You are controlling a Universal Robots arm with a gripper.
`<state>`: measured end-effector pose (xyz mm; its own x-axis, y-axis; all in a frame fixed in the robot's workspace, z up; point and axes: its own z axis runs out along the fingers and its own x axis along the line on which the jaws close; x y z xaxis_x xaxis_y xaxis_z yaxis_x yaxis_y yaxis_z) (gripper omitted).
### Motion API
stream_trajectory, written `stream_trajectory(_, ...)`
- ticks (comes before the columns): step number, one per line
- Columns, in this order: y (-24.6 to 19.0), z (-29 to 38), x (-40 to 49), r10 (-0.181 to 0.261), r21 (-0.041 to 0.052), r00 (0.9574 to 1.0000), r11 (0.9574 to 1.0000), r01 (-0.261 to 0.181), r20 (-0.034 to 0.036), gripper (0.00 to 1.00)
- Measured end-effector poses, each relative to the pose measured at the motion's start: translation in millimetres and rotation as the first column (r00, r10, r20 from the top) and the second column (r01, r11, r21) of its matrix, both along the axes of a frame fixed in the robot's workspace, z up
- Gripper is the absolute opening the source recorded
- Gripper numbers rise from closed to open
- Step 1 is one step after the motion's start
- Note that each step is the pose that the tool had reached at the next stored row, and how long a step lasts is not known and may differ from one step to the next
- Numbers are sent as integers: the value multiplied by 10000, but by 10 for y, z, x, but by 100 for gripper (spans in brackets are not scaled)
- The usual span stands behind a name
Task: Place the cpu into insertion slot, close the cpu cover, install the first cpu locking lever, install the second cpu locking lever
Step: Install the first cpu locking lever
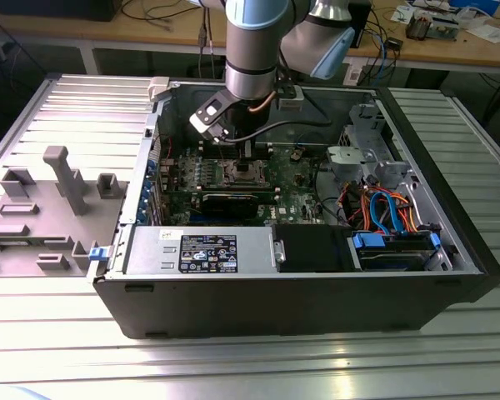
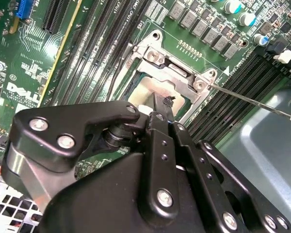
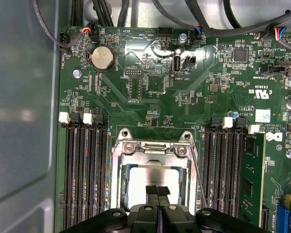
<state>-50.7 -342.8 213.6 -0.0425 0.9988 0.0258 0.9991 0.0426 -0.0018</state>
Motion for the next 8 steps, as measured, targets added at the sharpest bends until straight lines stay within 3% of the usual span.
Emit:
stream_trajectory(4, 0, 19, 0, 0, -1, 10000, 10000, 0, -1, 11)
stream_trajectory(8, 0, 109, 0, -1, -1, 10000, 10000, 1, -1, 11)
